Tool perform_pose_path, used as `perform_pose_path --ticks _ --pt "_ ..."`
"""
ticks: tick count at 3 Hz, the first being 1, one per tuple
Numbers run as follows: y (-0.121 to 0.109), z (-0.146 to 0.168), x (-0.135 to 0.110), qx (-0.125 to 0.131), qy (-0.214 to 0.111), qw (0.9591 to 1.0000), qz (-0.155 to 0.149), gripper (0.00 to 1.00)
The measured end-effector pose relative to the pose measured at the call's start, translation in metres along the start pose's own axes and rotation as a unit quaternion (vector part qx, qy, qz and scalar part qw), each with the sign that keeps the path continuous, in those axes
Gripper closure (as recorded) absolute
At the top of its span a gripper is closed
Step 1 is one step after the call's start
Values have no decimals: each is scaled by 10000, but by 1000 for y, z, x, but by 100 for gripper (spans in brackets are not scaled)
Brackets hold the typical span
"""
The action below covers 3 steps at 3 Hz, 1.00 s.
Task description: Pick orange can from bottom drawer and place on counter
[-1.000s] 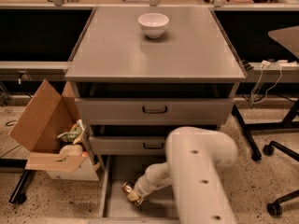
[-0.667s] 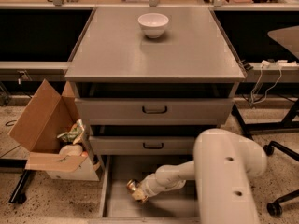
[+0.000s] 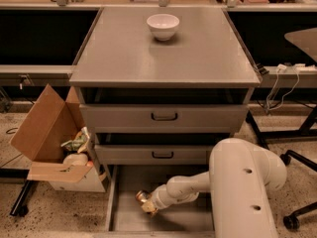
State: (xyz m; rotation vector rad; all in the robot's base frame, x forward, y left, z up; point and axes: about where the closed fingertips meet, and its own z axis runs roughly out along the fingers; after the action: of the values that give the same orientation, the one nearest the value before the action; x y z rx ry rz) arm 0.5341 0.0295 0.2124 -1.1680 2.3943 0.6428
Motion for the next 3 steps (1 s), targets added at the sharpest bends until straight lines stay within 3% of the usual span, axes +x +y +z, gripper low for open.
perform_pose_path --ticks 1,2,3 --pt "22 -47 -14 33 -493 9969 -617 100" --pt "49 -110 -30 25 -711 9891 -1286 100" --pt "61 -179 -43 -61 -1035 9799 -1702 100"
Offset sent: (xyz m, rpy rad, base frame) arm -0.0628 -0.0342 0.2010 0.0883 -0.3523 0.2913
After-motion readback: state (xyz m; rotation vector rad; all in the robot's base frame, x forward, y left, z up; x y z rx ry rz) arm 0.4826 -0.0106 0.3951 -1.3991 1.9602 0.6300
